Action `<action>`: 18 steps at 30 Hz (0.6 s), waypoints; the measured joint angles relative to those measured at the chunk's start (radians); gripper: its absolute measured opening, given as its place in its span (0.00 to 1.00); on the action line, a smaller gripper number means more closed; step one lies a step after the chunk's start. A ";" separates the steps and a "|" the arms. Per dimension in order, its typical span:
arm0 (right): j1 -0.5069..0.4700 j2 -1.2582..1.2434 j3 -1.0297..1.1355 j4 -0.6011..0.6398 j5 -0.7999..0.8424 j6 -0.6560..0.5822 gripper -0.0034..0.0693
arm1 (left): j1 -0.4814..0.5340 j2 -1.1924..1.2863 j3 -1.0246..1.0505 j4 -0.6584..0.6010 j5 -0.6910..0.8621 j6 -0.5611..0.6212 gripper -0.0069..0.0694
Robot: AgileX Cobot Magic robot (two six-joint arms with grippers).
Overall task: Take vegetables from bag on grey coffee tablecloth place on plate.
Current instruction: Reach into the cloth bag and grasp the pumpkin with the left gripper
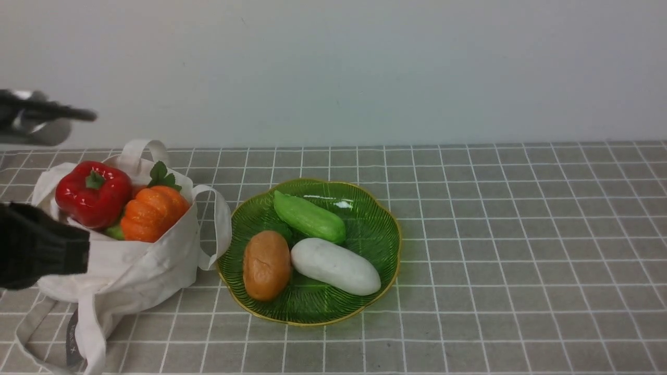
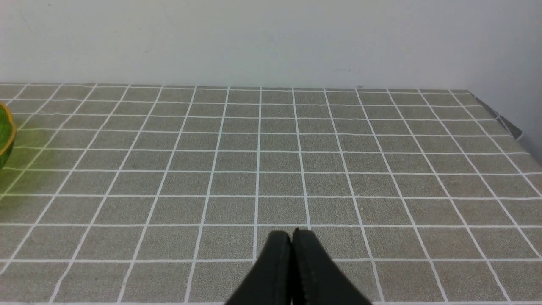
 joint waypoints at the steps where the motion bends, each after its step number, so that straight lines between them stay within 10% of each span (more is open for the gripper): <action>1: 0.000 0.000 0.000 0.000 0.000 0.000 0.03 | 0.000 0.072 -0.038 0.001 0.008 0.040 0.09; 9: 0.000 0.000 0.000 0.000 0.000 0.000 0.03 | 0.000 0.332 -0.163 0.035 0.008 0.117 0.12; 18: 0.000 0.000 0.000 0.000 0.000 0.000 0.03 | 0.000 0.555 -0.234 0.177 -0.040 0.120 0.47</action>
